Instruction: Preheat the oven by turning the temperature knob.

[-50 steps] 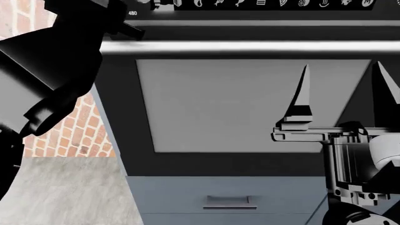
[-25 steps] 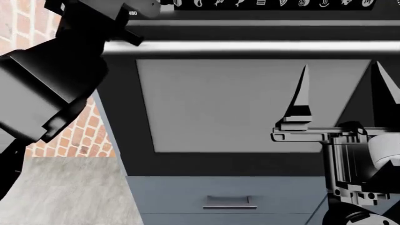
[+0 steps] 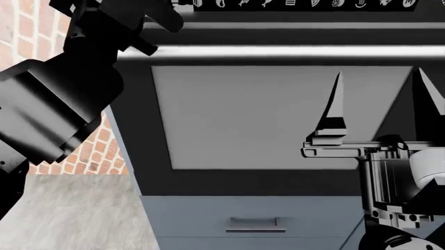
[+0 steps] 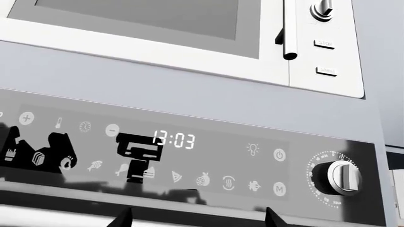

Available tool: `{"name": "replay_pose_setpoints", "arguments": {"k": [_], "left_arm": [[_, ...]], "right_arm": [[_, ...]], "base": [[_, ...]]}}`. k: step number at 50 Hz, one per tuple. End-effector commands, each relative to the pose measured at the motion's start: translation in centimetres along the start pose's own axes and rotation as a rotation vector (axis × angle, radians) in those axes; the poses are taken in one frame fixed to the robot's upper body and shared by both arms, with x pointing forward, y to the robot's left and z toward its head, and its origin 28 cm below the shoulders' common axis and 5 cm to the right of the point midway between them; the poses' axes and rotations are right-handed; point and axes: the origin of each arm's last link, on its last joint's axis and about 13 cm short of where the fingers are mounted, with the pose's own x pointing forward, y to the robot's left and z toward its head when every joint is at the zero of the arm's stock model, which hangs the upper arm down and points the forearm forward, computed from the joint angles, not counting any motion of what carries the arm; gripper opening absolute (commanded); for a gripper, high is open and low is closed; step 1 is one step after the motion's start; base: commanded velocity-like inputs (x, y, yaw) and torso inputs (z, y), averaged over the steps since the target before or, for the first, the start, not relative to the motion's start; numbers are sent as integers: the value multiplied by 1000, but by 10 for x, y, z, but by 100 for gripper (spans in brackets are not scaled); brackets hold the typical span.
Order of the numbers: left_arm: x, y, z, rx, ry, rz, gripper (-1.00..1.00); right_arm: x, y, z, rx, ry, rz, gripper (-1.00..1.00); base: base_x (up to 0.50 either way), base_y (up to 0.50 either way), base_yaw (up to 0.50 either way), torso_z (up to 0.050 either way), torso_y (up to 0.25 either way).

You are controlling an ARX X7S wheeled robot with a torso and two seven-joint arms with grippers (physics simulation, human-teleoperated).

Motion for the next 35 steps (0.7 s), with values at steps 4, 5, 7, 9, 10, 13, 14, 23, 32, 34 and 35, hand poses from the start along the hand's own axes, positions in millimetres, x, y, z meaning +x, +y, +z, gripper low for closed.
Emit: {"name": "replay_pose_setpoints", "arguments": {"k": [4,5,7,9,10,13,14,23,32,34,35], "left_arm": [[4,-8,-15,2,81,-144,-100],[5,-7,-15,13,77,-138,-100],[4,-7,-14,21,75,-139,-100],[4,-7,-15,34,73,-139,-100],[5,-7,-15,41,73,-138,-100],[5,-7,-16,51,73,-138,-100],[5,-8,-16,60,74,-138,-100],[6,-9,-19,120,65,-127,-100],[4,-13,-25,208,47,-113,-100],[4,-13,-25,221,44,-106,-100],[5,-12,-26,234,41,-98,-100]], "right_arm": [[0,0,1,4,-2,1,100],[0,0,1,4,-2,1,100],[0,0,1,5,-2,1,100],[0,0,1,5,-4,1,100],[0,0,1,5,-5,1,100],[0,0,1,5,-6,1,100],[0,0,1,5,-7,1,100],[0,0,1,4,-8,1,100],[0,0,1,5,-10,3,100],[0,0,1,5,-10,3,100],[0,0,1,5,-12,2,100]], "base": [[11,-1,-5,0,0],[23,0,-6,0,0],[12,0,-6,0,0],[12,0,-6,5,0],[13,-3,-6,0,0],[8,0,-6,0,0],[23,0,0,0,0],[11,-1,-6,1,0],[13,0,-5,1,0],[11,0,-7,5,0],[13,0,-7,0,0]]}}
